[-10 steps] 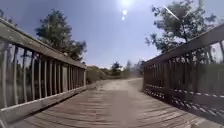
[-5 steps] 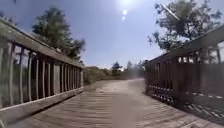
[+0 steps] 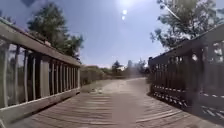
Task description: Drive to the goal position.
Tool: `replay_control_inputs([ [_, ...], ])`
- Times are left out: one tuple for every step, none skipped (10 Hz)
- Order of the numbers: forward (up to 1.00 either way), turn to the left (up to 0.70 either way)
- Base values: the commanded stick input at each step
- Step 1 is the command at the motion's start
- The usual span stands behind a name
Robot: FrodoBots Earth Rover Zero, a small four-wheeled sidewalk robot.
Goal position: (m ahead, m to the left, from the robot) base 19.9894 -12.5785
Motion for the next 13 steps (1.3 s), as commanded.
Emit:
replay_control_inputs([
  [0.70,0.00],
  [0.70,0.00],
  [0.70,0.00],
  [0.70,0.00],
  [0.70,0.00],
  [0.70,0.00],
  [0.70,0.00],
  [0.70,0.00],
  [0.70,0.00],
  [0.70,0.00],
  [0.70,0.00],
  [0.70,0.00],
  [0.70,0.00],
])
